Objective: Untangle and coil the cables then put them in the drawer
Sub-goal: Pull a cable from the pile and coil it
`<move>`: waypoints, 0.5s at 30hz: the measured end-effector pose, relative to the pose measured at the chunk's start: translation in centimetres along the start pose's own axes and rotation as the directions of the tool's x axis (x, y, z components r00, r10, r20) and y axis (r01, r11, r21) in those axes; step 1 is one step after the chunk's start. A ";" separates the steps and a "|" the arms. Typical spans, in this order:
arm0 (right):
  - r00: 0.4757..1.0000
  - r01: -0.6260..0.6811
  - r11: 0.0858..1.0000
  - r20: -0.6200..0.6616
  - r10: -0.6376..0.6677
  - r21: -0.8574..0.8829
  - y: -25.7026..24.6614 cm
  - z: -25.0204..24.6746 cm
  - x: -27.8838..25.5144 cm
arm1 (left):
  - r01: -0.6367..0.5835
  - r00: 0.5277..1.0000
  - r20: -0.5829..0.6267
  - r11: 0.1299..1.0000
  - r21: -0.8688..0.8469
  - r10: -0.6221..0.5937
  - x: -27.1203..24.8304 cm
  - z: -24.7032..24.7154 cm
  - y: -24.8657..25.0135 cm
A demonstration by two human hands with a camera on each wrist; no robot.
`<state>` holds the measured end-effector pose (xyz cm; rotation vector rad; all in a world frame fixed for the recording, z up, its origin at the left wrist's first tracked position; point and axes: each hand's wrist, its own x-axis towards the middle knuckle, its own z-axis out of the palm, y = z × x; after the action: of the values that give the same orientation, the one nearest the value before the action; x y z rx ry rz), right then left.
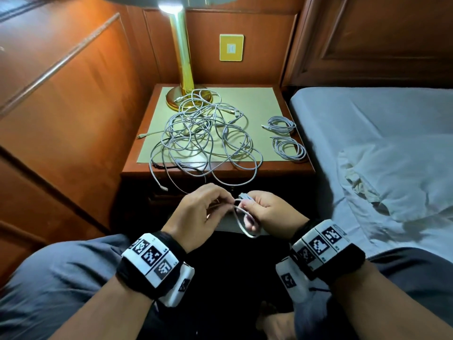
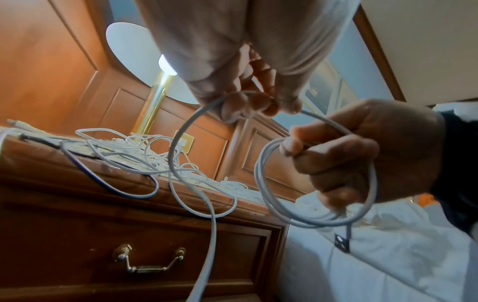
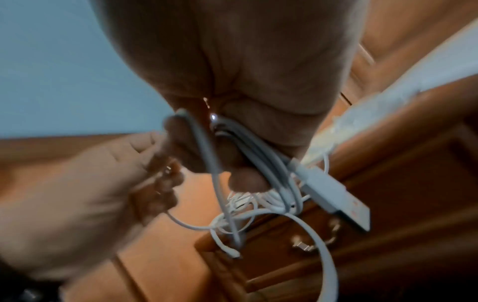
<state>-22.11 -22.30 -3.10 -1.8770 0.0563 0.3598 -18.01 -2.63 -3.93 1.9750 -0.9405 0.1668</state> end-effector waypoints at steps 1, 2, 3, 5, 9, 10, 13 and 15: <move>1.000 -0.017 0.998 0.016 0.016 0.065 -0.1 0.2 0.0 | 0.022 0.999 -0.037 1.000 0.000 -0.022 0.0 0.0 0.0; 0.999 -0.042 0.985 0.033 0.037 0.167 -0.4 0.4 0.0 | 0.041 0.997 -0.062 0.999 -0.006 -0.041 0.0 -0.1 -0.1; 0.996 -0.078 0.958 0.051 0.066 0.277 -0.7 0.5 0.0 | 0.063 0.995 -0.080 0.998 -0.020 -0.065 0.0 -0.1 -0.3; 0.991 -0.136 0.895 0.074 0.115 0.426 -1.5 0.3 -0.1 | 0.146 0.984 -0.092 0.988 -0.054 -0.150 0.2 -0.3 -0.5; 0.994 -0.102 0.822 0.092 0.061 0.561 -2.0 0.1 -0.8 | 0.323 0.939 -0.074 0.936 -0.140 -0.335 0.4 -0.6 -0.9; 0.994 -0.100 0.804 0.097 0.053 0.586 -2.0 0.1 -0.8 | 0.340 0.934 -0.052 0.924 -0.176 -0.354 0.4 -0.6 -0.9; 0.995 -0.089 0.771 0.086 0.044 0.631 -1.7 0.0 -0.7 | 0.382 0.923 0.103 0.848 -0.368 -0.371 0.3 -0.2 -0.4; 0.996 -0.082 0.769 0.086 0.035 0.634 -1.7 -0.1 -0.6 | 0.404 0.915 0.183 0.807 -0.432 -0.360 0.1 0.2 -0.2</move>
<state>-22.30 -21.87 -1.30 -1.1808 0.1704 0.3893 -17.84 -2.76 -4.16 1.6841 -0.5472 -0.3564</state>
